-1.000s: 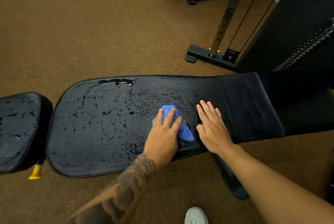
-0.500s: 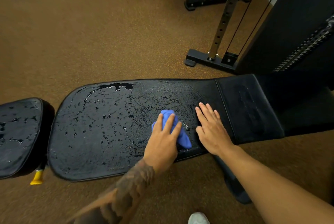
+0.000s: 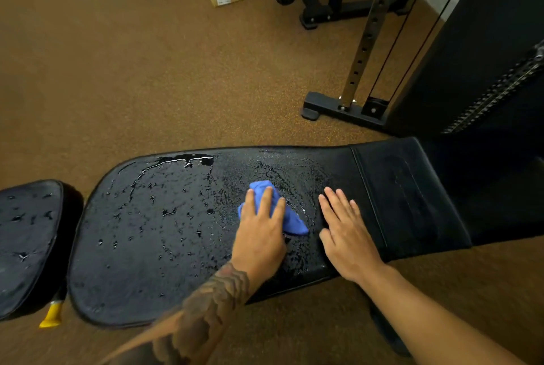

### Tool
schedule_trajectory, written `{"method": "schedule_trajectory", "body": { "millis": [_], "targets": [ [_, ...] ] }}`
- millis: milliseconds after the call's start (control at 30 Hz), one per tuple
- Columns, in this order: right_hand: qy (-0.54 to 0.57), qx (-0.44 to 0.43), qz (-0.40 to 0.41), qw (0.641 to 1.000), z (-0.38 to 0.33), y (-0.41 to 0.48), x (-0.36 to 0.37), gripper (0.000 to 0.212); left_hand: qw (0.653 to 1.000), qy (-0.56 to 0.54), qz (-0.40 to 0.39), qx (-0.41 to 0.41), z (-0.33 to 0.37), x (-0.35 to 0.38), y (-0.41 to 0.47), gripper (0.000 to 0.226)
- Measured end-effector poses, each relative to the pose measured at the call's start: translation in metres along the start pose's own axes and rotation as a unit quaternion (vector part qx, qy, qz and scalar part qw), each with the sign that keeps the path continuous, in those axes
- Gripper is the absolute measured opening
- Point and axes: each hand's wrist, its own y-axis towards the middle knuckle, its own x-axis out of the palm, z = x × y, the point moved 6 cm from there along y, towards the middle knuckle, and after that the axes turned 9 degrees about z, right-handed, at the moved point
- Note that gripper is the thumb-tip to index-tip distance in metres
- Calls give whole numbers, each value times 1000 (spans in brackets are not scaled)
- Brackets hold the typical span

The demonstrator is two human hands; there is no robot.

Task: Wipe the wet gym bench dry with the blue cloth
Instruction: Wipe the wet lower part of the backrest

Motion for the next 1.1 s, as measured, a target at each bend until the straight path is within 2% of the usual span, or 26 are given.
{"method": "schedule_trajectory", "body": {
  "millis": [167, 333, 433, 533, 700, 833, 967, 1100],
  "targets": [
    [-13, -5, 12, 1000, 0, 0, 1, 67, 1000, 16, -1, 20, 4, 3, 79, 65],
    [-8, -5, 10, 1000, 1, 0, 2, 67, 999, 13, 5, -37, -54, -4, 110, 64],
    [-7, -4, 5, 1000, 1, -1, 1, 67, 998, 16, 28, -60, -83, -8, 92, 63],
    [-5, 3, 0, 1000, 0, -1, 1, 67, 995, -9, 56, -84, -79, -15, 51, 62],
    [-9, 4, -7, 1000, -1, -1, 0, 68, 1000, -6, 26, -2, -31, -4, 3, 66],
    [-18, 4, -22, 1000, 0, 0, -1, 69, 999, -38, -13, -6, -34, -1, 6, 64],
    [-26, 23, -67, 997, -8, 3, -9, 68, 996, -87, -11, 15, -41, -11, 5, 60],
    [-26, 56, -65, 996, -25, 15, -19, 63, 989, -145, -17, 1, -55, -22, 3, 65]
  ]
}}
